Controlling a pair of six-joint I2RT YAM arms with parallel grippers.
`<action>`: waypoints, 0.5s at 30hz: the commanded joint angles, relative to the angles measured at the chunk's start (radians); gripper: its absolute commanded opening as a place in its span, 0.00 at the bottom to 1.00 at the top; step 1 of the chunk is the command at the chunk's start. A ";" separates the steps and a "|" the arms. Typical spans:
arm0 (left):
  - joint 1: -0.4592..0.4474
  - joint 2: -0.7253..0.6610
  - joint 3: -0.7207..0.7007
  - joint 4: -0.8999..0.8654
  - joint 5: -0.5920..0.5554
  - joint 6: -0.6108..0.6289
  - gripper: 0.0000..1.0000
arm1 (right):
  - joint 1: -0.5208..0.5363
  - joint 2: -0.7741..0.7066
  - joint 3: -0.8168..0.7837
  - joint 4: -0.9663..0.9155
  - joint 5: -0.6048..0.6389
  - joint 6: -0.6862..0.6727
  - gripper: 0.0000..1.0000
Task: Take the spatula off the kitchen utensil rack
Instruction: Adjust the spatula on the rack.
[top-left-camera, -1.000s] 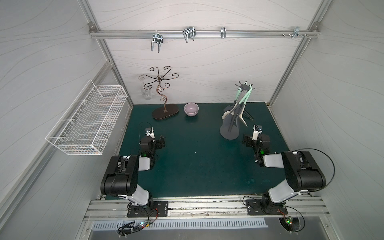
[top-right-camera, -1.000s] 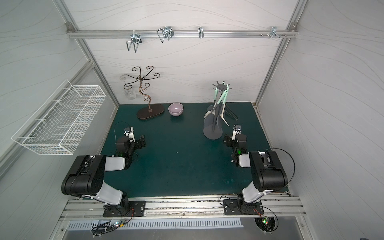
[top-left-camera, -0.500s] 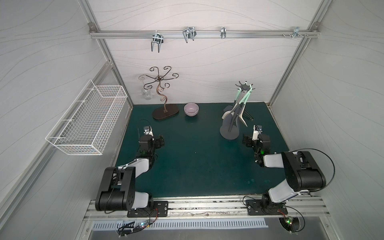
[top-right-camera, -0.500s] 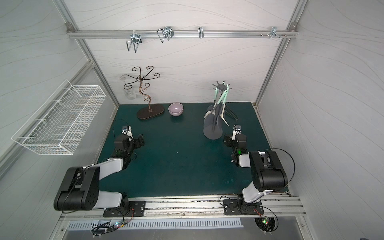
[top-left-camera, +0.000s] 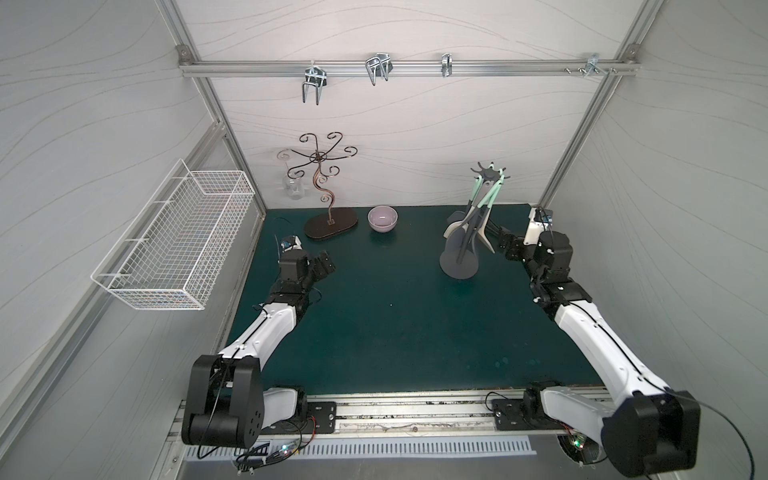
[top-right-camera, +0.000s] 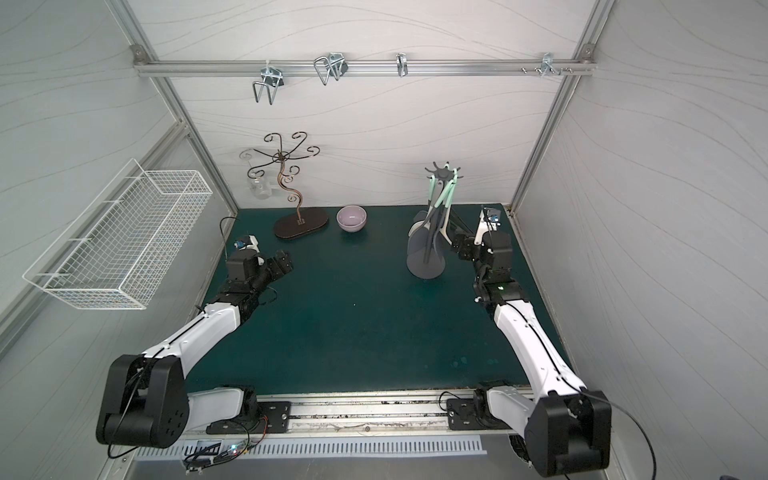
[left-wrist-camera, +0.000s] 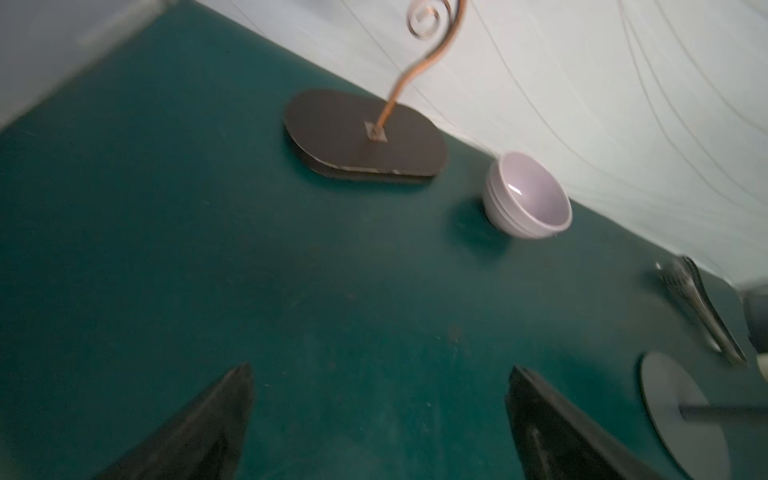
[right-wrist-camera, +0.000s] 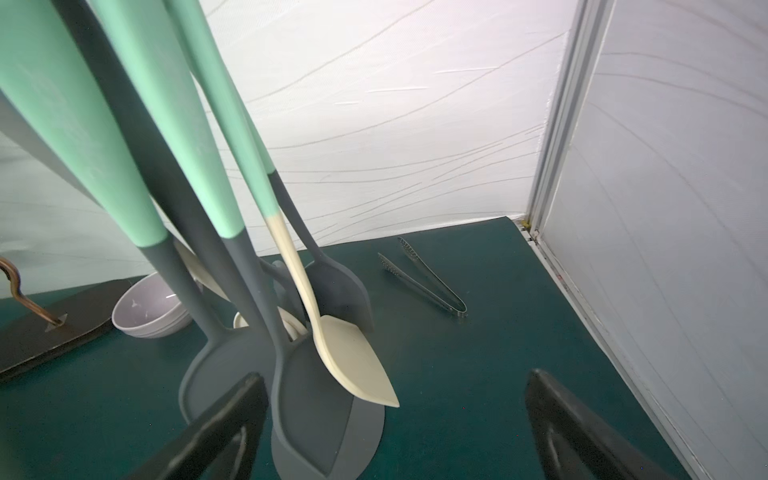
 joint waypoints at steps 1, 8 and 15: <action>-0.093 0.056 0.093 0.032 0.148 0.031 0.98 | 0.002 -0.046 0.078 -0.205 0.010 0.071 0.95; -0.241 0.099 0.201 0.003 0.239 0.119 0.92 | 0.002 0.041 0.329 -0.359 -0.256 0.170 0.62; -0.422 0.145 0.337 -0.021 0.318 0.299 0.82 | 0.009 0.127 0.404 -0.287 -0.410 0.283 0.40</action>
